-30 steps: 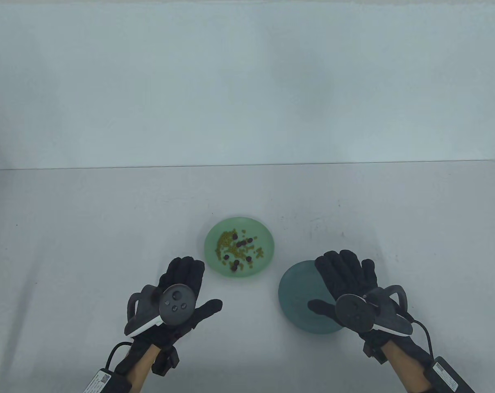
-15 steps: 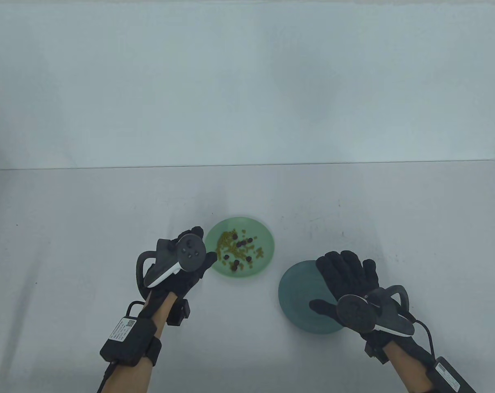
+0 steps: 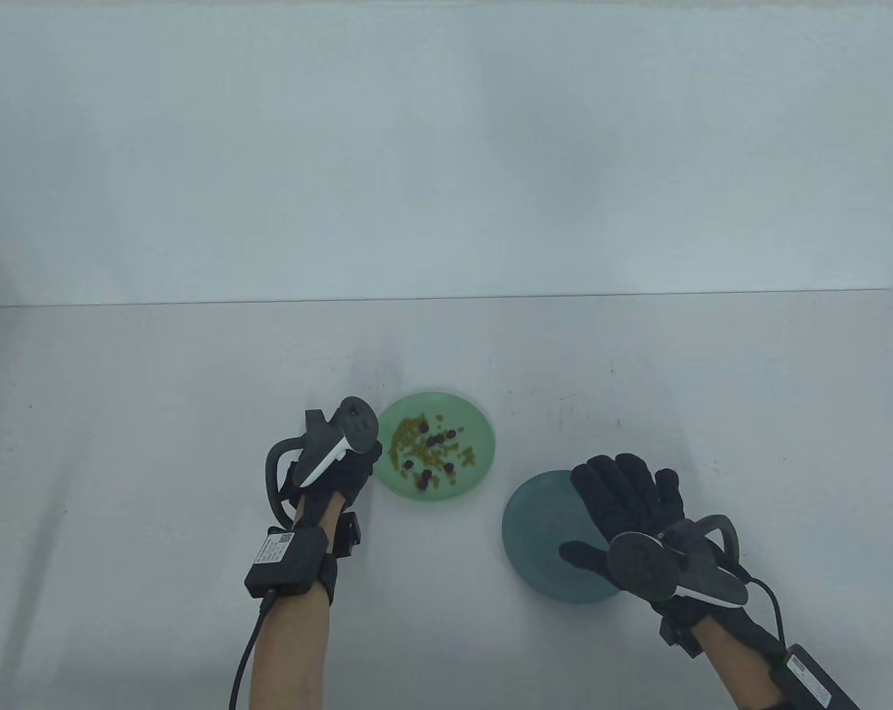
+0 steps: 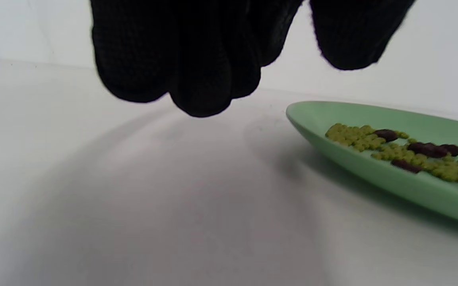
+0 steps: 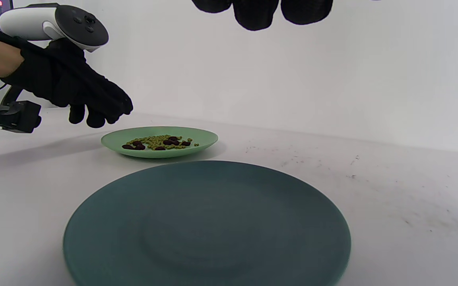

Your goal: Pick cranberries with hand pinch into plate

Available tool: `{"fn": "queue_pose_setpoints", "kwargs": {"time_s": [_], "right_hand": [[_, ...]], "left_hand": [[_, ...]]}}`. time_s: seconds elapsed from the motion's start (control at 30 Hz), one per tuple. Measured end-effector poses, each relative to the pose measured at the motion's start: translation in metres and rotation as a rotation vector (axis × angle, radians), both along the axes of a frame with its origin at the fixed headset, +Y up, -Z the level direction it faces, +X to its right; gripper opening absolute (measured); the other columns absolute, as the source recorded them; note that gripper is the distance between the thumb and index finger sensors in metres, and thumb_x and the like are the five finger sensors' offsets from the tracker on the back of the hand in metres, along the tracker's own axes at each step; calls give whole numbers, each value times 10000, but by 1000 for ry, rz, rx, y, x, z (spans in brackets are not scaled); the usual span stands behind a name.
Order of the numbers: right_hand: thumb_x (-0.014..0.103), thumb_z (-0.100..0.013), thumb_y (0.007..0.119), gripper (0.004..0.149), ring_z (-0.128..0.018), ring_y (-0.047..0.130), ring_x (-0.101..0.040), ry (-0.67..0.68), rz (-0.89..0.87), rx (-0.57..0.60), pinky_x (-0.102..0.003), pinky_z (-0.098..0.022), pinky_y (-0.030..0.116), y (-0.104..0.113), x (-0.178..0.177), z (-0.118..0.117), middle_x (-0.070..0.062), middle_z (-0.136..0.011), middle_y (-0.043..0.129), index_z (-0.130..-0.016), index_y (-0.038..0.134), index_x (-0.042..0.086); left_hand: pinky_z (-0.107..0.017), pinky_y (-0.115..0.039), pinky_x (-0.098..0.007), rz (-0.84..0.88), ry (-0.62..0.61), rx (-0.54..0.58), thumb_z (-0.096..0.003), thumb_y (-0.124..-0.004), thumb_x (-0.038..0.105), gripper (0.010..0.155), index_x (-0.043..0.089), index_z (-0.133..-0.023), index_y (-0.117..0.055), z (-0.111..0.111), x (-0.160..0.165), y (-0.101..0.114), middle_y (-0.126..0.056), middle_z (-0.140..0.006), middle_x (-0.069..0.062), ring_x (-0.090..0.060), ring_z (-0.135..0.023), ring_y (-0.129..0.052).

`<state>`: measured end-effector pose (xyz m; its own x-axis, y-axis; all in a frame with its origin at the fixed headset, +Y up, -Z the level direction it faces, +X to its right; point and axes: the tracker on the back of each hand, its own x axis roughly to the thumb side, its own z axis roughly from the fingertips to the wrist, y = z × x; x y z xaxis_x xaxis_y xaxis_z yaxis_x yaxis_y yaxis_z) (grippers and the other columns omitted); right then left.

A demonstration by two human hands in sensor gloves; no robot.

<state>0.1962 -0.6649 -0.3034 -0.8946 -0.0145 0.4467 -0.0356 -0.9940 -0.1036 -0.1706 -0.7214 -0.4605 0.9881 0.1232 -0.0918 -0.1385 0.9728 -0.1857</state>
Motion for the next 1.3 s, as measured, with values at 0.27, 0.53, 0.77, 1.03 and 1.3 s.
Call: {"fn": "queue_pose_setpoints", "kwargs": {"time_s": [0.27,0.53,0.77,1.03,1.3], "right_hand": [[718,-518,469,918,-1122,482,-534,-4,2,-2,-745,-725,418,0,0,0,-191,-1253,449,-1203,350,118],[717,-519,472,919,-1122,483,-533,-6,2,-3,-745,-725,418,0,1,-1,-191,-1253,451,-1204,351,116],[716,-520,471,917,-1121,486,-533,-5,6,-5,-744,-725,420,0,0,-1,-192,-1252,452,-1203,352,116],[715,-520,472,917,-1121,486,-533,-5,6,-5,-744,-726,419,0,0,-1,-191,-1251,453,-1203,353,115],[716,-519,471,916,-1120,489,-532,-8,10,-5,-743,-725,421,0,0,-1,-193,-1251,454,-1202,355,116]], "left_hand": [[-466,-867,-403,-15,76,-54,-551,-751,443,607,113,-1054,-676,-9,5,-15,-827,-926,-104,-287,-645,-964],[-456,-861,-409,40,131,-110,-552,-773,427,520,112,-966,-794,-16,12,-20,-832,-887,-141,-277,-609,-949],[-406,-882,-371,244,265,-118,-552,-797,353,474,63,-928,-800,-14,7,-23,-855,-801,-159,-231,-523,-980],[-364,-934,-331,550,357,-110,-573,-752,290,460,16,-942,-736,-8,-6,-28,-913,-748,-172,-223,-470,-1070],[-416,-921,-358,741,350,-134,-587,-714,249,466,4,-981,-673,-7,-16,-35,-893,-771,-202,-257,-517,-1067]]}}
